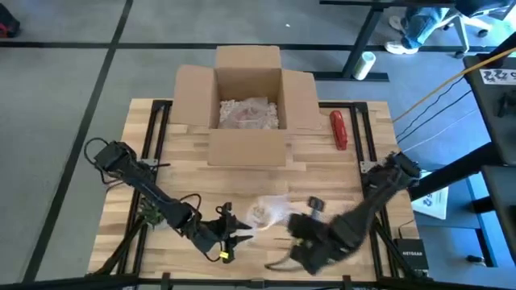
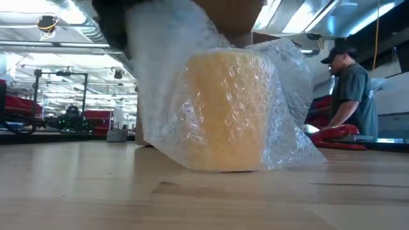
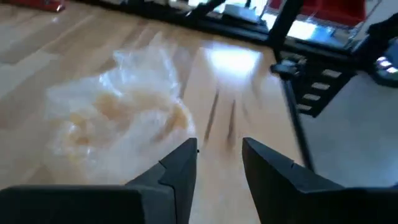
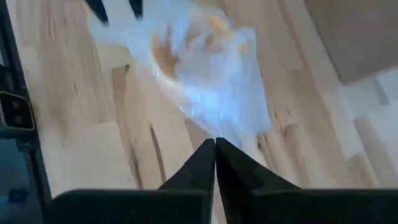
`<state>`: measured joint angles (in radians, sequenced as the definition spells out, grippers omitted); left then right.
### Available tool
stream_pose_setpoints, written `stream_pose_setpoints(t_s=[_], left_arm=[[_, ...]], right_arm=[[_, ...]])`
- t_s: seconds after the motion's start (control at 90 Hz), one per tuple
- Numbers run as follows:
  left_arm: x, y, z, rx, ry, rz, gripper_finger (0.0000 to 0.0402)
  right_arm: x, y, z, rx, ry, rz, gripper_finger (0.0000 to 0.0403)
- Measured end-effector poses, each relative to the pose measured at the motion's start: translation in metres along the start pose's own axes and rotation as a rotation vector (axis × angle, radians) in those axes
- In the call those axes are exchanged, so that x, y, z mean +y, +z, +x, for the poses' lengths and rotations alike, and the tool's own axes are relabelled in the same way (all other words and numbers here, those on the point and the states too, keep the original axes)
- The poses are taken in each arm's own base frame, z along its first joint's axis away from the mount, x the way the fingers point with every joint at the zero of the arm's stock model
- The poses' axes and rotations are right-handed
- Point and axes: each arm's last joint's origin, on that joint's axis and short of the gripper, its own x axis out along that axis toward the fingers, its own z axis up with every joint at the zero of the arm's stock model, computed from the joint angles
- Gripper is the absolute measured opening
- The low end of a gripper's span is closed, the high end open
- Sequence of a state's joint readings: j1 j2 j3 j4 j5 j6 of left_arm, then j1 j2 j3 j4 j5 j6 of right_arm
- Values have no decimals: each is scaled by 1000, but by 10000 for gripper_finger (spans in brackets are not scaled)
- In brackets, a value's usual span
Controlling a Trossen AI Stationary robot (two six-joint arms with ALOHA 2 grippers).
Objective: Wrap mug
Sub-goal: Wrap the yellow mug with bubble wrap
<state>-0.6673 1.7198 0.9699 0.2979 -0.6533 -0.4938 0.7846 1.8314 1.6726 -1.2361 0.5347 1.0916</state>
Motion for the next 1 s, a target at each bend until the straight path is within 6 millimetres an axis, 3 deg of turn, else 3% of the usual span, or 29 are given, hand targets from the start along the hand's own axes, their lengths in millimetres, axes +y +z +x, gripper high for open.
stream_pose_setpoints(t_s=[0.111,0.233,0.367,0.5,0.822,1.0], left_arm=[[-1,10,-8,-18,-19,40,113],[6,19,-12,-2,-17,62,113],[25,23,1,89,-47,37,113],[44,27,12,128,-25,7,113],[81,41,32,220,-5,-57,113],[91,41,39,262,-46,-94,113]], right_arm=[[-2,-51,1,-57,55,120,0],[-13,-105,18,-134,177,257,0],[-35,-134,49,-196,262,359,0],[-58,-135,80,-234,277,330,0],[-99,-111,126,-254,345,135,0],[-117,-98,143,-331,377,161,0]])
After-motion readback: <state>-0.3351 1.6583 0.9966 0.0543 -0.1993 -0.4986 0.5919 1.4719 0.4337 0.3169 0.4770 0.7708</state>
